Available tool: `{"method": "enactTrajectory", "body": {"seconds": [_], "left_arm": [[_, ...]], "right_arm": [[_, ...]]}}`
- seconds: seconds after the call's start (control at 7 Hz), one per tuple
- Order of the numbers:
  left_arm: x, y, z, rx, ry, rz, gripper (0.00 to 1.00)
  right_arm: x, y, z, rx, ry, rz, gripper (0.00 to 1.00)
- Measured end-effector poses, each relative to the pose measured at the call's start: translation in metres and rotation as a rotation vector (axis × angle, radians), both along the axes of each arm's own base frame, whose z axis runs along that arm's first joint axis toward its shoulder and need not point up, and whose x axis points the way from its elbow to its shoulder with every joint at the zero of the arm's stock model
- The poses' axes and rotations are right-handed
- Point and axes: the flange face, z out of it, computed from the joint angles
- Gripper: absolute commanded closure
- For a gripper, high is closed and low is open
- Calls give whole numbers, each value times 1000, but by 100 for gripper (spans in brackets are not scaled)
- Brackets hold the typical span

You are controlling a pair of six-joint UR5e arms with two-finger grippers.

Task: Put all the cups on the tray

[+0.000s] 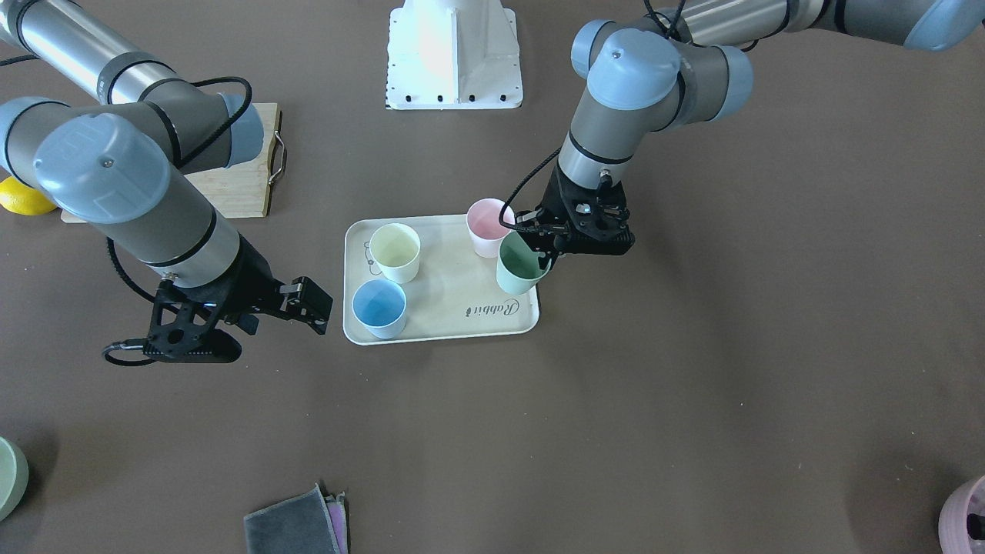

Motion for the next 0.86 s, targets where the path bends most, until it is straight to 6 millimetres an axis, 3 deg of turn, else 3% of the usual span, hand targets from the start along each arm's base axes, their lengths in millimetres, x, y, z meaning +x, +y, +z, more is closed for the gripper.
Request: {"method": "enactTrajectory", "body": {"seconds": [0.57,0.71,0.86], "left_arm": [[36,-1,5,-18,-35,-23,100],[41,-2,7,-22,-41,-23,4],[46,-4,8,-22,-43,-21,3]], "right_arm": [[70,-22,40,74,36,-39,0],[83,-25,51,96,44,-66,0],[98,-28,63,99,57,-73,0]]}}
